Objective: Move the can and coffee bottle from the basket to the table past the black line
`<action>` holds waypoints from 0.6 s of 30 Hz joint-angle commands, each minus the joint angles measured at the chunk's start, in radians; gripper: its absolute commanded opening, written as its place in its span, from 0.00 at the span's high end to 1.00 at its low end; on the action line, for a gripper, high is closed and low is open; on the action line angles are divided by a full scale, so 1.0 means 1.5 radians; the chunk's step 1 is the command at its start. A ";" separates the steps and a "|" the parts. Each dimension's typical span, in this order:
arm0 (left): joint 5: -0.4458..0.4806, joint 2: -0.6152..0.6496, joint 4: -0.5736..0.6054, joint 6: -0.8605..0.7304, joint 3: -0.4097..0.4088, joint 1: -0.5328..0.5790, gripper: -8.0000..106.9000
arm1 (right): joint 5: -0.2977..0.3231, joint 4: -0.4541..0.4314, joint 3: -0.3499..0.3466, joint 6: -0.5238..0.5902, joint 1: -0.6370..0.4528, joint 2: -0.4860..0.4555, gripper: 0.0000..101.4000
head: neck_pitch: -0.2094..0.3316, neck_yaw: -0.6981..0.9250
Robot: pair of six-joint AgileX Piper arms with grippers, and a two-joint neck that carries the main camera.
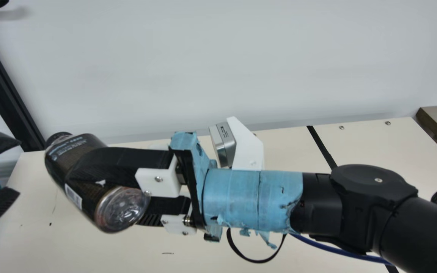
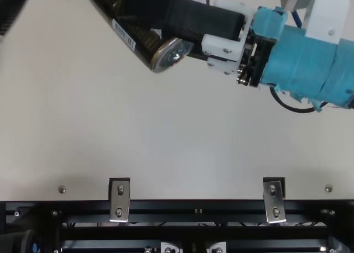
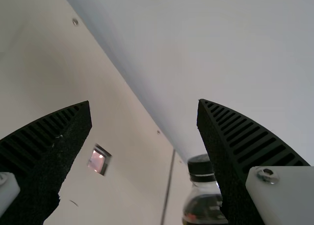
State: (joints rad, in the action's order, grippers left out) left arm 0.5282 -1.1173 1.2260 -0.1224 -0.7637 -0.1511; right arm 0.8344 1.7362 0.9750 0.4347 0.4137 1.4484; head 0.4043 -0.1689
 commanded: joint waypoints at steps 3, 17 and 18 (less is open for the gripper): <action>-0.023 0.001 -0.074 0.006 -0.009 -0.001 0.15 | 0.000 -0.004 0.003 -0.005 -0.001 0.000 1.00 | 0.021 -0.005; -0.022 0.001 -0.183 0.006 -0.008 -0.001 0.15 | -0.183 -0.104 0.014 0.016 0.025 -0.059 1.00 | 0.021 -0.005; -0.022 0.001 -0.183 0.006 -0.008 -0.001 0.15 | -0.207 -0.112 0.011 0.020 0.033 -0.065 1.00 | 0.021 -0.005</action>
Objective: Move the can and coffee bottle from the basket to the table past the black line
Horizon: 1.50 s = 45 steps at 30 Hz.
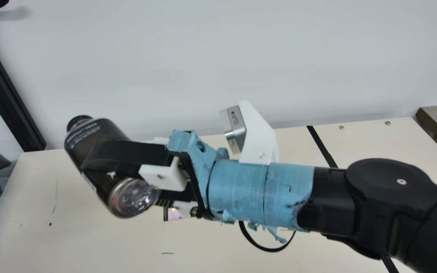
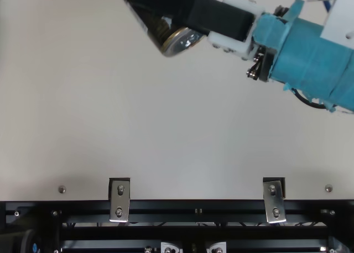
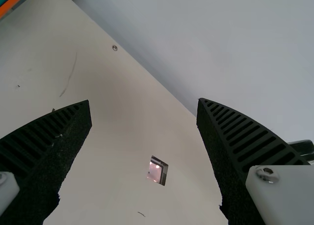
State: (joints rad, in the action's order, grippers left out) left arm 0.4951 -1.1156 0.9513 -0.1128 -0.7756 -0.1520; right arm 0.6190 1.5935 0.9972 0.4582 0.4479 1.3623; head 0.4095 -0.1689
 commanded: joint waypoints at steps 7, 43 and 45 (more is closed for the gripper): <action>0.000 0.000 0.000 0.000 0.000 0.000 0.15 | -0.258 -0.109 -0.025 0.004 0.099 -0.045 1.00 | 0.018 -0.005; 0.000 0.000 0.000 0.000 0.000 0.000 0.15 | -0.473 -0.389 -0.120 0.005 0.233 -0.001 1.00 | 0.018 -0.005; 0.000 0.000 0.000 0.000 0.000 0.000 0.15 | -0.486 -0.409 -0.132 0.019 0.231 0.007 1.00 | 0.018 -0.005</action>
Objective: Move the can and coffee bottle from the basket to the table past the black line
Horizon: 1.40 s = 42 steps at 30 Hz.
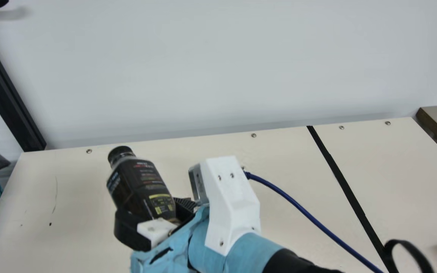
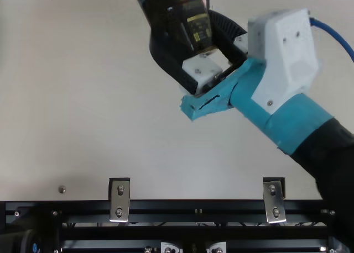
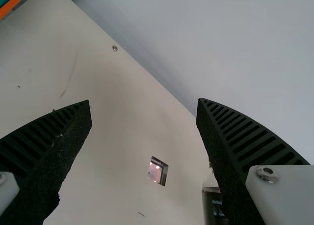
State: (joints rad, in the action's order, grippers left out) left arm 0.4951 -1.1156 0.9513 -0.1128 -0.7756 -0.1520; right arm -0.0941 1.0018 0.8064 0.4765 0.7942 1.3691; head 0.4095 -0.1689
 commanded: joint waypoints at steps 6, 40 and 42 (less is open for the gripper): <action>0.000 0.000 0.000 0.000 0.000 0.000 0.15 | -0.056 -0.062 -0.035 0.048 -0.011 0.026 1.00 | 0.018 -0.005; 0.000 0.000 0.000 0.000 0.000 0.000 0.15 | -0.161 -0.251 0.101 0.048 -0.097 0.311 1.00 | 0.018 -0.005; 0.000 0.000 0.000 0.000 0.000 0.000 0.15 | -0.160 -0.244 0.114 0.058 -0.100 0.323 1.00 | 0.018 -0.005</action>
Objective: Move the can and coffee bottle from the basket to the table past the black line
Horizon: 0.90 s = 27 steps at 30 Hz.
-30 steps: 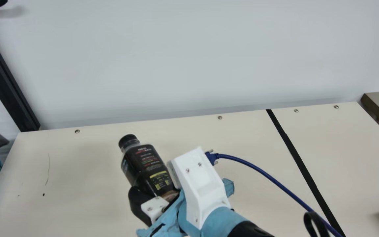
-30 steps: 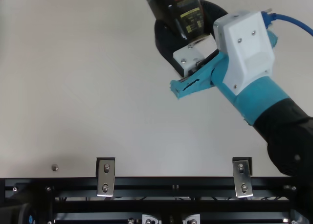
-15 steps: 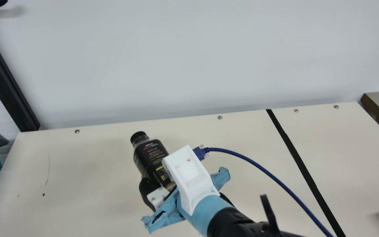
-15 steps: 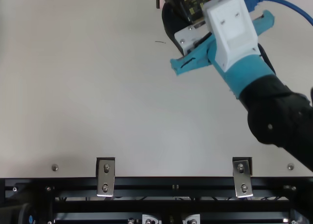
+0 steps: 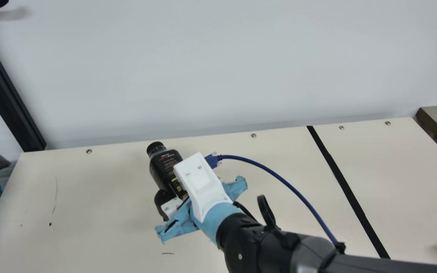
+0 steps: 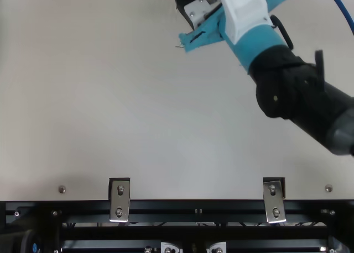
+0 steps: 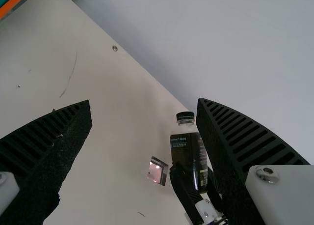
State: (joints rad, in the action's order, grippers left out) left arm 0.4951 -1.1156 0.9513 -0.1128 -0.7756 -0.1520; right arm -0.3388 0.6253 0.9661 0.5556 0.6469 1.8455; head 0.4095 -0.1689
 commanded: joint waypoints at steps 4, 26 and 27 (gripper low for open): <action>0.000 0.000 0.000 0.000 0.000 0.000 0.15 | 0.006 0.035 0.026 0.030 -0.010 0.020 1.00 | 0.018 -0.005; 0.000 0.000 0.000 0.000 0.000 0.000 0.15 | -0.031 0.186 -0.144 0.144 -0.165 -0.119 1.00 | -0.001 -0.205; 0.000 0.000 0.000 0.000 0.000 0.000 0.15 | -0.032 0.186 -0.157 0.144 -0.179 -0.130 1.00 | 0.000 -0.222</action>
State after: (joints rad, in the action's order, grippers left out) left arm 0.4951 -1.1156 0.9513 -0.1128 -0.7756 -0.1520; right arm -0.3863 0.9075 0.7645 0.7705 0.4116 1.6777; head 0.4043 -0.4658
